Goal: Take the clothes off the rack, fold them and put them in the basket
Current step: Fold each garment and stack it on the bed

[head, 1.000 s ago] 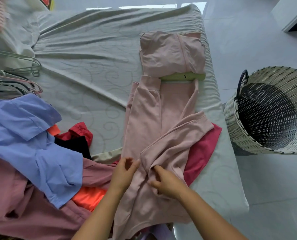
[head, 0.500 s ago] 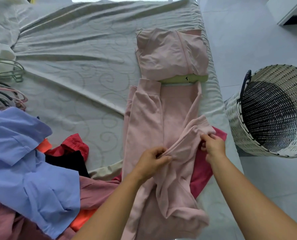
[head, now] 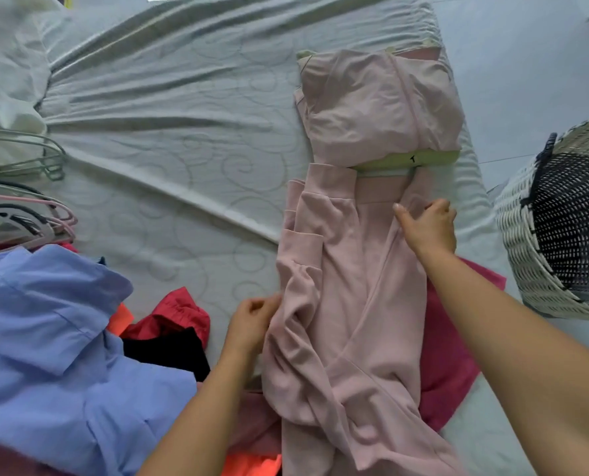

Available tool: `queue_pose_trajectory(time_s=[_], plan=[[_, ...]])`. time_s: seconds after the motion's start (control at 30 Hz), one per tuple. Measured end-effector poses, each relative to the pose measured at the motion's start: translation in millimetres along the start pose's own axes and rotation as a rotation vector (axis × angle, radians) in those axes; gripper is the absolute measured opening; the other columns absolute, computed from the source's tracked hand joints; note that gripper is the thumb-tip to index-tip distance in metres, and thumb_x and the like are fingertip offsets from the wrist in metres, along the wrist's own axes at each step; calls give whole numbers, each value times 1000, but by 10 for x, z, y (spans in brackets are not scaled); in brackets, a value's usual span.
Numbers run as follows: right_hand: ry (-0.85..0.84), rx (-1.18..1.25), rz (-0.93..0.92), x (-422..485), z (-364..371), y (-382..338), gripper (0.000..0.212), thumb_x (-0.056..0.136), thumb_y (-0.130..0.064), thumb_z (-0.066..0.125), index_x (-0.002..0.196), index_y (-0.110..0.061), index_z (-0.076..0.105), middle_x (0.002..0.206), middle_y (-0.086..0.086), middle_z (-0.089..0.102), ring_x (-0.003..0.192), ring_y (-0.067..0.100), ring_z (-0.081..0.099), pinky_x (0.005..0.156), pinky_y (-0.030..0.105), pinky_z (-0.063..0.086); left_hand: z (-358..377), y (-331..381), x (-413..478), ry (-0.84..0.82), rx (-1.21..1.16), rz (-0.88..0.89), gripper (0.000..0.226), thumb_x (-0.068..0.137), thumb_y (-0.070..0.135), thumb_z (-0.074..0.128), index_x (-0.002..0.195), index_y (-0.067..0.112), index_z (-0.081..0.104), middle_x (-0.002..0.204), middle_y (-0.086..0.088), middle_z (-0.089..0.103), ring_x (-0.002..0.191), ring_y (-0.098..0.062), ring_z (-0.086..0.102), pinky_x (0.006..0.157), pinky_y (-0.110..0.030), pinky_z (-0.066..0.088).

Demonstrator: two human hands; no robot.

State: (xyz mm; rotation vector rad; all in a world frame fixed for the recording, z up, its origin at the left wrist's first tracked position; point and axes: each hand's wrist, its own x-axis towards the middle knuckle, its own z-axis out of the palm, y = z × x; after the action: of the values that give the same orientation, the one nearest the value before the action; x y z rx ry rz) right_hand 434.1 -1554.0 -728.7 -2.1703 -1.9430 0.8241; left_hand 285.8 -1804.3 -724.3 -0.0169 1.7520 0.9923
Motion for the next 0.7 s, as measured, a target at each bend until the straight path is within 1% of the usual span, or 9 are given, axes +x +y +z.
queue_pose_trajectory(time_s=[0.2,0.3,0.37,0.47,0.53,0.57,0.63,0.67,0.7], plan=[[26,-27,-34,90,-19,-80,25,92,-19,46,107,0,53,111,24,58,103,37,54,79,38,40,71,172,40,-135,95,-106,38,83,43,65,98,7,64,92,-6,69,80,-17,64,67,-27,50],[-1,170,-248,-87,-37,-197,8,89,-16,52,88,-7,53,88,16,59,83,27,54,73,35,40,-170,176,-213,-214,-289,-270,44,75,42,67,100,6,67,92,-11,72,80,-21,68,71,-32,56],[-96,239,-316,-179,33,-270,6,88,-11,54,82,-12,54,81,9,60,75,18,56,71,28,39,-404,74,-405,-224,-587,-237,57,57,38,81,100,3,69,93,-14,72,78,-22,70,71,-34,58],[-289,149,-288,-281,181,-266,34,89,-11,53,123,-7,53,116,12,62,108,23,59,92,32,42,-719,-133,-545,-152,-778,-118,106,21,32,96,118,4,62,112,-16,67,89,-22,69,76,-38,57],[-263,87,-279,-402,224,-221,40,91,-15,51,130,-3,47,127,14,56,118,30,52,96,33,38,-806,-238,-523,-92,-823,-76,116,21,27,96,128,9,55,116,-10,66,93,-19,69,75,-36,57],[-219,75,-327,-484,216,-190,39,91,-14,50,127,-1,49,127,16,55,118,32,49,97,34,36,-810,-236,-531,-74,-851,-77,109,29,23,95,130,10,54,113,-7,68,91,-17,69,73,-34,58],[-111,64,-406,-675,159,-65,37,86,-10,49,121,3,52,122,20,53,113,34,47,97,37,34,-804,-195,-575,-46,-865,-77,57,67,16,75,122,8,61,99,-5,72,82,-16,71,65,-31,59],[-74,96,-401,-778,112,34,33,86,-8,51,117,3,54,118,20,53,109,34,48,95,38,36,-784,-134,-617,-67,-873,-77,30,82,15,59,110,6,68,92,-6,73,78,-16,71,60,-29,58],[-61,157,-378,-888,58,160,26,87,-5,53,112,1,56,113,19,53,103,32,50,91,38,41,-768,-78,-658,-99,-871,-64,28,90,16,49,94,7,74,87,-7,73,74,-17,71,56,-29,57]])
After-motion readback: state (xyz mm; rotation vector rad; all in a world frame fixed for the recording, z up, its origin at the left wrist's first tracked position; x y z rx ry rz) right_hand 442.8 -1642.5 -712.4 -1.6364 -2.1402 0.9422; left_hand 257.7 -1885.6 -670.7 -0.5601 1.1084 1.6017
